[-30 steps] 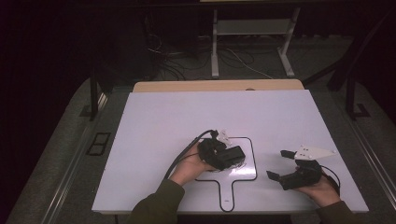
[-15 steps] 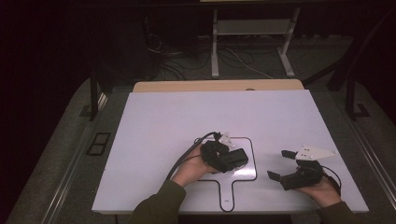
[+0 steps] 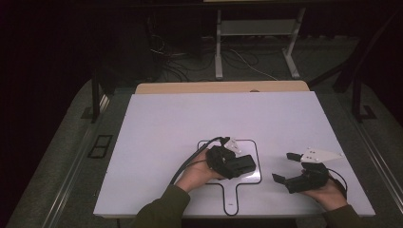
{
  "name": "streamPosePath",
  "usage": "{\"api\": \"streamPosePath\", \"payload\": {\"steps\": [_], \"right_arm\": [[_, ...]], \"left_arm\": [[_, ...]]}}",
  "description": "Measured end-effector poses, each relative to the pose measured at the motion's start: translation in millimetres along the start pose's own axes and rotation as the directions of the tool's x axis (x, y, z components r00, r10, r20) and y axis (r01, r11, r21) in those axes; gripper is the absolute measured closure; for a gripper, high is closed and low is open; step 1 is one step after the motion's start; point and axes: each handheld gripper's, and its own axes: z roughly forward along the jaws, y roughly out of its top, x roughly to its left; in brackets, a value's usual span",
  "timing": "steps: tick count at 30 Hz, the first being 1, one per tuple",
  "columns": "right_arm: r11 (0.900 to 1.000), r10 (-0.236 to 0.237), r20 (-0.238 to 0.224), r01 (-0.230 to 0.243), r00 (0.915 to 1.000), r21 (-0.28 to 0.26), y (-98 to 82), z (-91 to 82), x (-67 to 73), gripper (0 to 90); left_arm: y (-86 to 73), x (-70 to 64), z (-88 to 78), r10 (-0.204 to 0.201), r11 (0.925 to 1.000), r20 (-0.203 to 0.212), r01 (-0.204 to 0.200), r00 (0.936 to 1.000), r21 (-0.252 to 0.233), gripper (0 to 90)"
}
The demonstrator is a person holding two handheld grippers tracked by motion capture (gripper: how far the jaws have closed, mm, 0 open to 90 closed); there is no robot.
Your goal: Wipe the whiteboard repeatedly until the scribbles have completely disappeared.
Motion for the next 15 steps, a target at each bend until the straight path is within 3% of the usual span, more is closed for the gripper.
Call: {"api": "streamPosePath", "payload": {"steps": [11,12,15], "right_arm": [[1.0,0.0,0.002,0.0,1.0,0.001,-0.1,0.0,-0.6,1.3],[1.0,-0.001,0.001,0.001,1.0,0.002,-0.2,-0.1,-0.4,1.3],[1.0,-0.001,0.002,0.001,1.0,0.002,-0.4,-0.6,-0.2,1.3]], "left_arm": [[-10.3,28.9,-11.7,-0.069,0.9976,-0.077,0.069,0.9946,-0.009,39.4],[-11.2,30.0,-12.1,-0.085,0.9963,-0.078,0.084,0.9933,-0.016,39.4],[-11.1,29.0,-12.0,-0.08,0.9967,-0.079,0.08,0.9936,-0.014,39.4]]}}
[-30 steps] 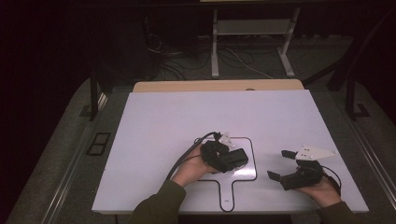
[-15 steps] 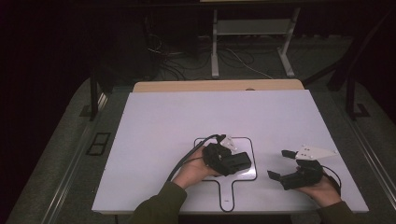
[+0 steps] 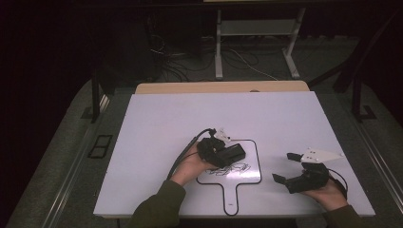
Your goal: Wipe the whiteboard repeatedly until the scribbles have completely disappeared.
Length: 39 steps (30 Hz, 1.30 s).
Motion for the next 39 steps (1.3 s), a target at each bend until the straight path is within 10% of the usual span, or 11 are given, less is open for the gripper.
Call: {"api": "streamPosePath", "payload": {"steps": [16,31,39], "right_arm": [[1.0,0.004,-0.002,-0.004,1.0,0.001,0.3,0.7,-0.6,1.3],[1.0,0.003,0.001,-0.003,1.0,-0.004,0.4,-0.3,-1.4,1.3],[1.0,0.004,-0.001,-0.004,1.0,-0.001,0.4,0.2,-1.1,1.3]], "left_arm": [[10.9,-41.6,13.1,0.108,0.994,0.072,-0.109,0.9916,0.012,39.4],[1.1,-8.4,2.3,0.028,0.9996,0.01,-0.028,0.9995,-0.002,39.4],[5.2,-31.0,8.2,0.087,0.9962,0.045,-0.087,0.9952,0.004,39.4]]}}
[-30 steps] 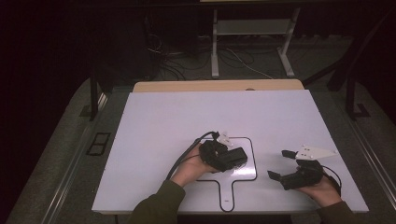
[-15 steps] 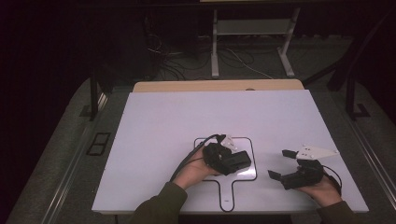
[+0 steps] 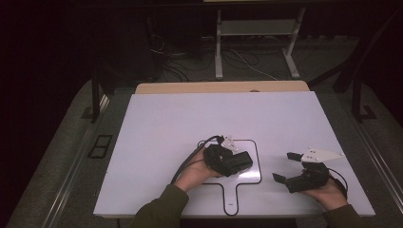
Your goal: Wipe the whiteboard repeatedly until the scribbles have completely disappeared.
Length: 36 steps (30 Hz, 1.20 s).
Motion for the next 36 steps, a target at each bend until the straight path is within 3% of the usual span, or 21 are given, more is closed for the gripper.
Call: {"api": "streamPosePath", "payload": {"steps": [3,6,15,18,23,29,33,36], "right_arm": [[1.0,0.0,0.0,0.0,1.0,0.001,0.0,0.1,0.2,1.3],[1.0,-0.003,0.0,0.003,1.0,0.001,0.0,0.2,0.4,1.3],[1.0,-0.001,0.002,0.001,1.0,-0.002,0.1,-0.3,-0.3,1.3],[1.0,-0.001,0.001,0.001,1.0,-0.001,0.1,-0.3,-0.2,1.3],[1.0,-0.001,0.001,0.001,1.0,-0.002,0.1,-0.1,-0.3,1.3],[1.0,-0.002,-0.002,0.002,1.0,0.002,0.1,0.2,0.0,1.3],[1.0,-0.001,-0.001,0.001,1.0,0.002,0.2,0.3,0.4,1.3],[1.0,-0.001,0.0,0.001,1.0,0.0,0.1,-0.1,-0.1,1.3]], "left_arm": [[3.4,-11.9,4.2,0.022,0.9998,0.021,-0.022,0.9995,-0.004,39.4],[5.0,-14.7,5.0,0.039,0.9992,0.026,-0.04,0.9989,0.005,39.4],[-6.4,19.4,-5.1,-0.051,0.9985,-0.048,0.05,0.9975,-0.024,39.4],[-10.5,26.2,-8.8,-0.085,0.9961,-0.049,0.084,0.9952,-0.029,39.5],[-7.8,15.1,-6.2,-0.048,0.9987,-0.035,0.047,0.9982,-0.018,39.5],[-0.1,-11.5,2.8,0.015,0.9997,0.008,-0.015,0.9999,-0.017,39.5],[-0.4,-4.6,1.6,0.011,0.9998,0.006,-0.011,0.9999,-0.013,39.5],[-5.0,9.7,-3.0,-0.03,0.9994,-0.023,0.03,0.9993,-0.02,39.4]]}}
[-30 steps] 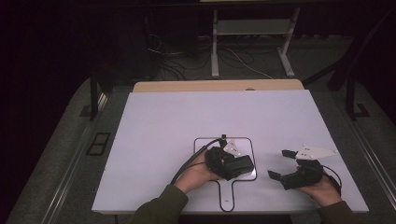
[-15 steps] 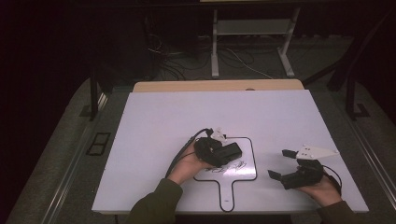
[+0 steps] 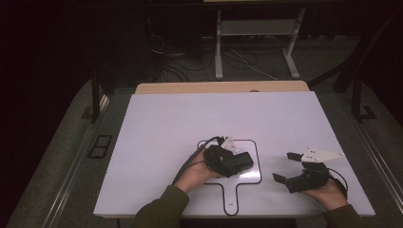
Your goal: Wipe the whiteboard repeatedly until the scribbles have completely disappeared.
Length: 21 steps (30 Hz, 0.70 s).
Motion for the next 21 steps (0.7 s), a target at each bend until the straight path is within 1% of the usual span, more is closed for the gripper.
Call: {"api": "streamPosePath", "payload": {"steps": [2,4,5,6,7,8,9,11,13,14,16,17,18,19,20,21], "right_arm": [[1.0,-0.001,0.0,0.001,1.0,0.0,0.0,0.0,-0.2,1.3],[1.0,-0.002,0.0,0.002,1.0,0.001,-0.1,0.2,-0.3,1.3],[1.0,-0.002,-0.002,0.002,1.0,0.002,-0.1,0.3,-0.1,1.3],[1.0,-0.002,-0.002,0.002,1.0,0.002,-0.1,0.4,-0.1,1.3],[1.0,-0.001,-0.003,0.001,1.0,0.003,0.0,0.5,-0.1,1.3],[1.0,-0.001,-0.003,0.001,1.0,0.004,0.0,0.6,0.1,1.4],[1.0,-0.001,-0.002,0.001,1.0,0.004,0.0,0.8,0.2,1.3],[1.0,0.0,-0.002,0.0,1.0,0.005,0.1,1.0,0.3,1.3],[1.0,-0.001,-0.002,0.001,1.0,0.004,0.1,1.2,0.3,1.3],[1.0,-0.001,-0.002,0.001,1.0,0.004,0.1,1.1,0.5,1.3],[1.0,-0.001,-0.002,0.001,1.0,0.004,0.0,0.9,0.5,1.3],[1.0,0.0,-0.002,0.0,1.0,0.004,0.0,0.8,0.5,1.3],[1.0,0.0,-0.002,0.0,1.0,0.004,0.1,0.8,0.4,1.3],[1.0,0.0,-0.001,0.0,1.0,0.004,0.1,0.8,0.4,1.3],[1.0,0.0,-0.002,0.0,1.0,0.004,0.1,0.8,0.4,1.3],[1.0,-0.001,-0.001,0.001,1.0,0.003,0.1,0.7,0.4,1.3]], "left_arm": [[-2.9,8.4,-2.7,-0.021,0.9998,-0.019,0.021,0.9996,-0.006,39.4],[-6.0,15.8,-5.7,-0.05,0.9987,-0.028,0.05,0.9983,-0.013,39.4],[-7.3,17.8,-6.5,-0.061,0.998,-0.027,0.061,0.9977,-0.017,39.4],[-7.5,17.6,-6.7,-0.062,0.9979,-0.026,0.062,0.9977,-0.017,39.4],[-6.8,16.4,-6.7,-0.053,0.9986,-0.028,0.053,0.9982,-0.01,39.4],[-5.8,13.4,-5.9,-0.047,0.9989,-0.021,0.047,0.9987,-0.007,39.4],[-4.7,9.5,-4.7,-0.033,0.9995,-0.006,0.033,0.9994,-0.003,39.4],[-0.8,-3.6,-0.3,0.005,1.0,0.015,-0.005,0.9999,0.001,39.4],[3.3,-14.8,3.8,0.041,0.9992,0.035,-0.041,0.9986,0.005,39.4],[4.6,-21.2,6.2,0.037,0.9993,0.044,-0.037,0.9984,-0.002,39.4],[7.6,-27.8,8.8,0.072,0.9974,0.043,-0.072,0.9965,0.006,39.4],[8.6,-29.0,9.7,0.081,0.9966,0.04,-0.081,0.9959,0.008,39.4],[8.9,-27.2,10.3,0.073,0.9973,0.046,-0.073,0.9963,0.002,39.4],[8.6,-23.3,10.9,0.057,0.9983,0.043,-0.057,0.9974,-0.009,39.4],[8.6,-20.0,10.2,0.061,0.9982,0.036,-0.061,0.9975,-0.004,39.4],[8.3,-15.8,9.8,0.053,0.9986,0.024,-0.053,0.9983,-0.006,39.4]]}}
